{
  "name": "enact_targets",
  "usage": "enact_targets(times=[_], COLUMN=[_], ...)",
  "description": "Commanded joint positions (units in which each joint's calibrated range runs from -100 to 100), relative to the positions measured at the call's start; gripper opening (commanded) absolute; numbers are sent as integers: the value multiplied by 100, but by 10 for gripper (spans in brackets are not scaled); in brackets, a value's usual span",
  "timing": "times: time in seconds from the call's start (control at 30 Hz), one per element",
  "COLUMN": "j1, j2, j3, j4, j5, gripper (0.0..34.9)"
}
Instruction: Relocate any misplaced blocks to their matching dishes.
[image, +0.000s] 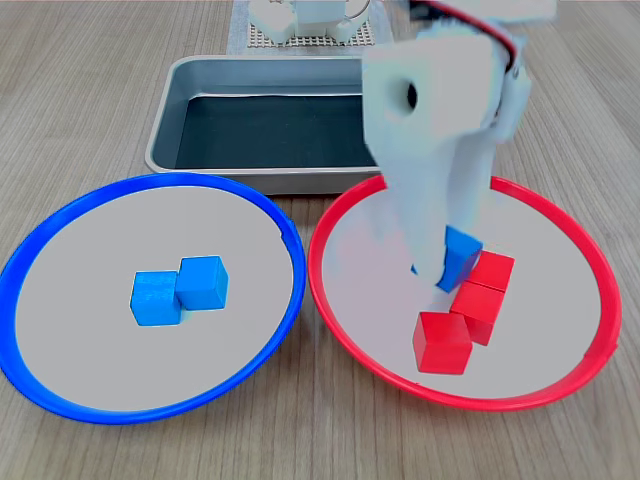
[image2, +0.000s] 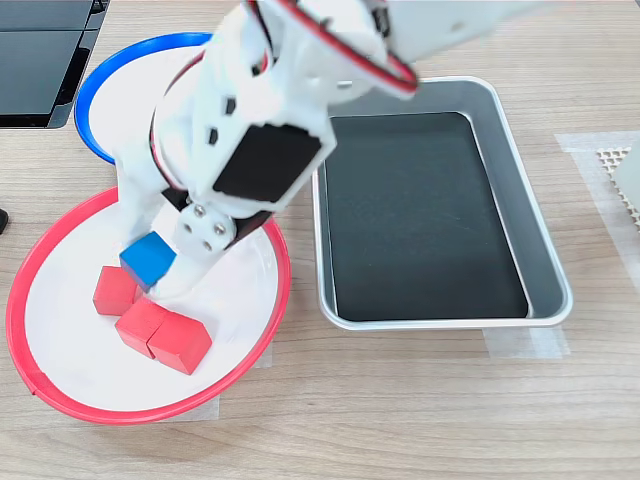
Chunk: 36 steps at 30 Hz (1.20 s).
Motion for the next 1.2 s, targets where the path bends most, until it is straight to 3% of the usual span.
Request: enact_targets(times=[0.0, 0.37, 0.67, 1.17], j1=[62, 1248, 2199, 2396], j2=[-933, -1155, -302, 832], j3=[132, 496, 132, -724], j4=[71, -895, -1002, -870], j5=[-127, -1045, -1333, -1827], gripper=[4, 4, 4, 4])
